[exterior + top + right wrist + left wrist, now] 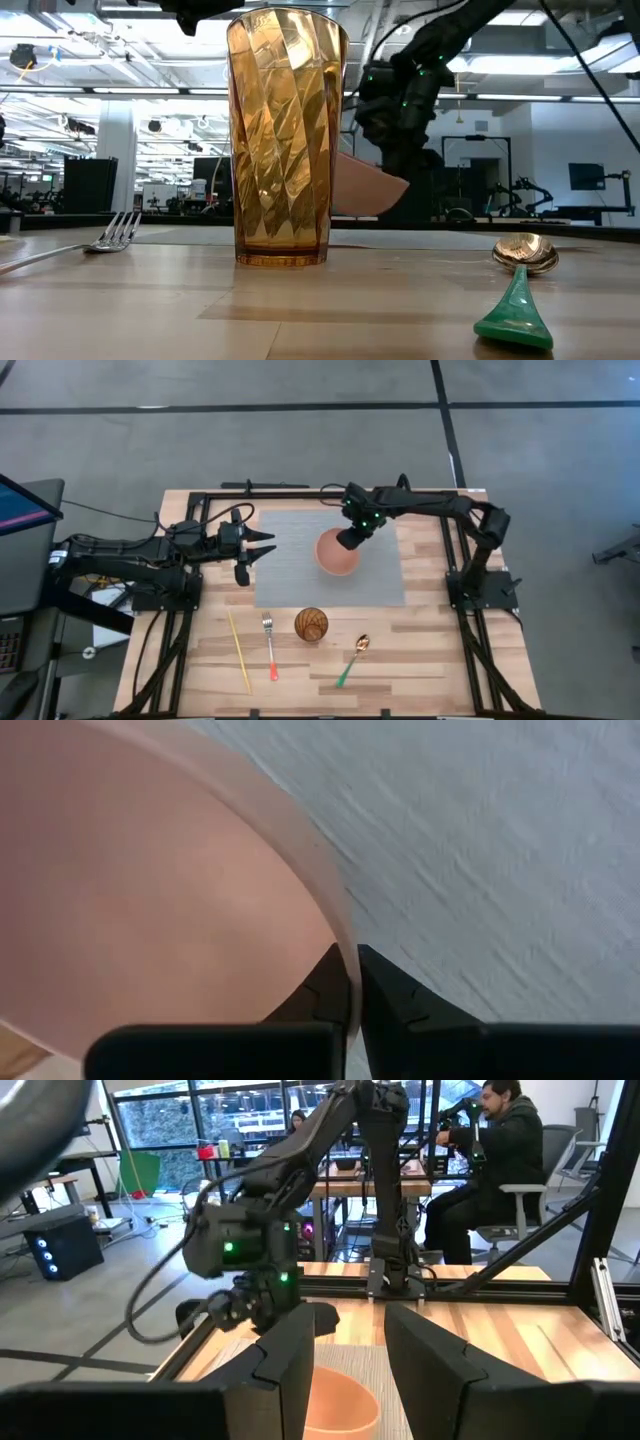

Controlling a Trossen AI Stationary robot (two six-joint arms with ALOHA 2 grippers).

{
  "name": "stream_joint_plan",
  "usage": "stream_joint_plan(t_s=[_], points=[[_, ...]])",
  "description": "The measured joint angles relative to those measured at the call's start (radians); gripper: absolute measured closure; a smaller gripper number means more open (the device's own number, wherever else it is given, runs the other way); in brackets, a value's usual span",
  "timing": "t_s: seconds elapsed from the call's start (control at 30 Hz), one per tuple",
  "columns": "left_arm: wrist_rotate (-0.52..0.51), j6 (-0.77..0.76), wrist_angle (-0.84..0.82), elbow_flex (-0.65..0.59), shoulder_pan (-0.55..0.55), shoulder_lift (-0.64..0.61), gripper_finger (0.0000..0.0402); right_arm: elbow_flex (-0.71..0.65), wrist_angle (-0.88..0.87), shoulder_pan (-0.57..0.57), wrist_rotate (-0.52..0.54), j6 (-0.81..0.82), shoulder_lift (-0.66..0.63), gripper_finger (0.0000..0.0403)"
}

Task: Pick & Place Utensil
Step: Put the light orange bowl on the gray placemat

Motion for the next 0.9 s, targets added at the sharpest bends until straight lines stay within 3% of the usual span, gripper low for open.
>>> stream_joint_plan(t_s=[0.47,0.9], points=[[0.0,0.0,0.0,0.0,0.0,0.0,0.0275,0.003,-0.002,-0.009,-0.027,-0.002,0.085,0.0387],[0.0,-0.003,0.0,0.0,0.0,0.0,0.0275,0.004,0.005,-0.014,-0.021,-0.037,0.056,0.0319]])
